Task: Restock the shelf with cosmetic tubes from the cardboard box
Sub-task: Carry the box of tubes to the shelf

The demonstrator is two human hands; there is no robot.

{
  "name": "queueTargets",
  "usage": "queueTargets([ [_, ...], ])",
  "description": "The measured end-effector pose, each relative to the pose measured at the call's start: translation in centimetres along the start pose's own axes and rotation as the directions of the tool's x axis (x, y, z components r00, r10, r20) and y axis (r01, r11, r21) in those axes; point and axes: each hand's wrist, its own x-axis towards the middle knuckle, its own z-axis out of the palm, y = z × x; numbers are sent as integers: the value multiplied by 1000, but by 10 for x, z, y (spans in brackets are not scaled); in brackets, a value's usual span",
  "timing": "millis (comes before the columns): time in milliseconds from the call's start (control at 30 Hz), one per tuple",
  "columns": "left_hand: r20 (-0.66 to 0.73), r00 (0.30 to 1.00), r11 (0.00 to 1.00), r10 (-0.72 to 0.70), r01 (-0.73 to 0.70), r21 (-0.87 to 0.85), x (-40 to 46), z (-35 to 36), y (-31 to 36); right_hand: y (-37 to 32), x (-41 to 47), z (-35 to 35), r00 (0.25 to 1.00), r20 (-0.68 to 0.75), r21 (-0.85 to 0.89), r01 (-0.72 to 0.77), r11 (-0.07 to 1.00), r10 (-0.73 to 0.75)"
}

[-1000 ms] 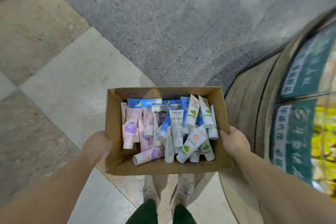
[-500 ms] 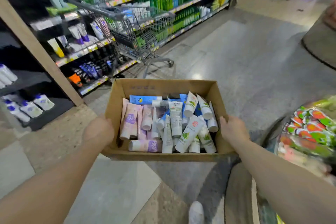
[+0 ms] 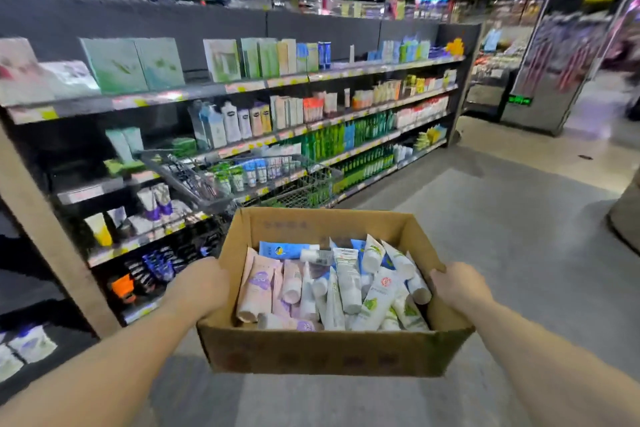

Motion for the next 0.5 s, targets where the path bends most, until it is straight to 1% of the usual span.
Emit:
queueTargets([
  [100,-5,999,999,43,-43,9,86,-23,25,-41,76,-21,999,-24,-32,34,999,-35],
  [167,-47,998,997,49,-52,-61,149,-37,41,-69,125,-33,998,-52,-30,36,999,-38],
  [233,-98,994,991,42,-54,-125,214,-50,56,-96,176,-42,995,-88,11,38,999,-37],
  [333,-136,989,989,58,-76,-127,292,-72,79,-132,246,-53,992,-117,47,40,998,-35],
  [400,-170,985,988,41,-65,-140,335,-87,92,-153,289,-58,990,-140,80,46,996,-34],
  [500,-199,980,985,4,-38,-168,405,-96,110,-190,363,-62,985,-150,89,96,991,-82],
])
